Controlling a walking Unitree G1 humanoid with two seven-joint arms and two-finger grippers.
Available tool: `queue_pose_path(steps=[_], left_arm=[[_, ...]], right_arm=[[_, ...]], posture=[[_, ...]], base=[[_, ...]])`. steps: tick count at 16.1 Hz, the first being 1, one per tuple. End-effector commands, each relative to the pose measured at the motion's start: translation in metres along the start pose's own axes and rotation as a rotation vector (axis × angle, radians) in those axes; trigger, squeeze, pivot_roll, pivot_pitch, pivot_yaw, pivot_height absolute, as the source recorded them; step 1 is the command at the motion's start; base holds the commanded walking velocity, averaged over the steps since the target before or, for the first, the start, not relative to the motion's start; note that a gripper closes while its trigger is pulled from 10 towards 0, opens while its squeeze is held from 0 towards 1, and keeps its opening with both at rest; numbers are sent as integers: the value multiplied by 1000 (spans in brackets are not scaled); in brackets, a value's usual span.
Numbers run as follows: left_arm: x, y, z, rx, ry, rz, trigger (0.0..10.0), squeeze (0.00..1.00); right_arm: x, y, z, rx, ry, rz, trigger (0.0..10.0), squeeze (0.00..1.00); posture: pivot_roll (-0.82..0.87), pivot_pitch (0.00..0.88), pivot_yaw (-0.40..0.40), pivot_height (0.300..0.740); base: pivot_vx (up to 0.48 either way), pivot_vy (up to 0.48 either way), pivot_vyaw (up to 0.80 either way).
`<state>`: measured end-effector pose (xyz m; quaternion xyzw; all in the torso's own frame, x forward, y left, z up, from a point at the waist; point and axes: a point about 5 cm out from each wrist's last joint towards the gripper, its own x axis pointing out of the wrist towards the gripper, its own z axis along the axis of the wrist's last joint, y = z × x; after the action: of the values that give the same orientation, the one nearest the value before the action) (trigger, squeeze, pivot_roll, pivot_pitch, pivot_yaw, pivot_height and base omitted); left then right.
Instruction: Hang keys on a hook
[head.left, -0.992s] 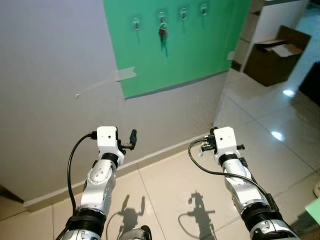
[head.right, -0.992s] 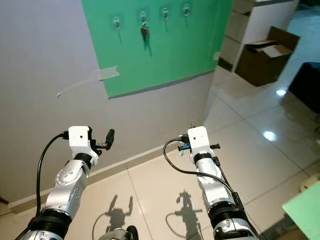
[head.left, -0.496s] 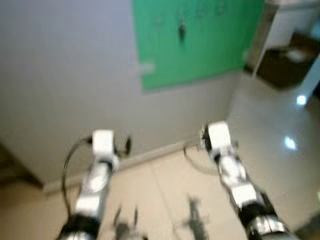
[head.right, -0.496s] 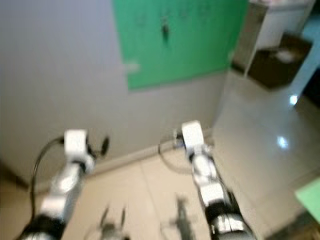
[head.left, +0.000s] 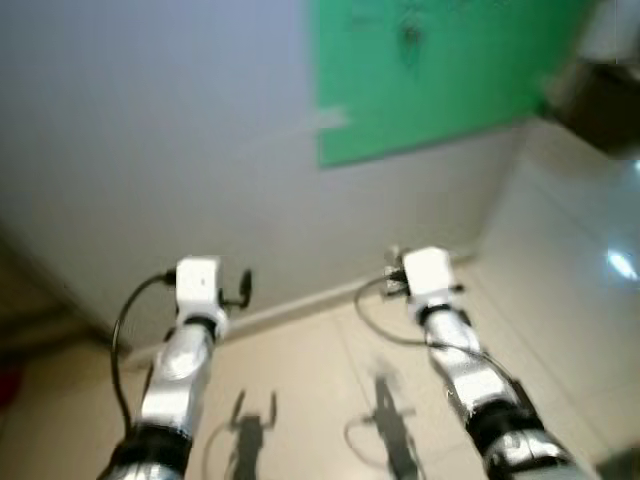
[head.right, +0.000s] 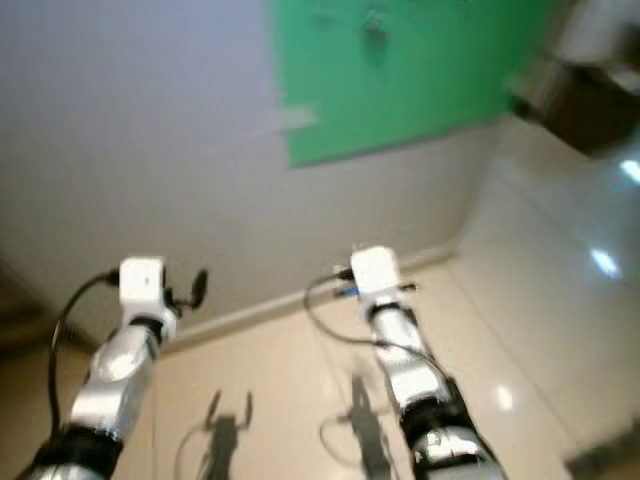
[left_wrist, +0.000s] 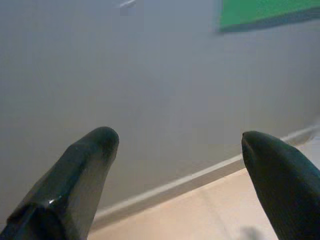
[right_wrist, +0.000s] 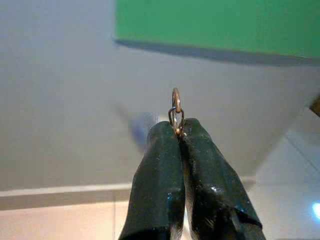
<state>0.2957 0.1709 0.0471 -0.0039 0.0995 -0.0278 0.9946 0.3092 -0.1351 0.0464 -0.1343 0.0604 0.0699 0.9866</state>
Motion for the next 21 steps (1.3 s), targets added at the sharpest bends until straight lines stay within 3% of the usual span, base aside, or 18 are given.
queue_pose_path(steps=[1,21], left_arm=[[4,-14,7,10,-26,-40,10000,0],[7,-19,9,44,-23,-52,10000,0]], right_arm=[[-5,-14,-10,-4,38,-38,10000,0],[-6,-11,-13,-13,48,-27,10000,0]], posture=[[-114,0,83,740],[-129,0,95,740]], base=[[0,0,0],[0,0,0]])
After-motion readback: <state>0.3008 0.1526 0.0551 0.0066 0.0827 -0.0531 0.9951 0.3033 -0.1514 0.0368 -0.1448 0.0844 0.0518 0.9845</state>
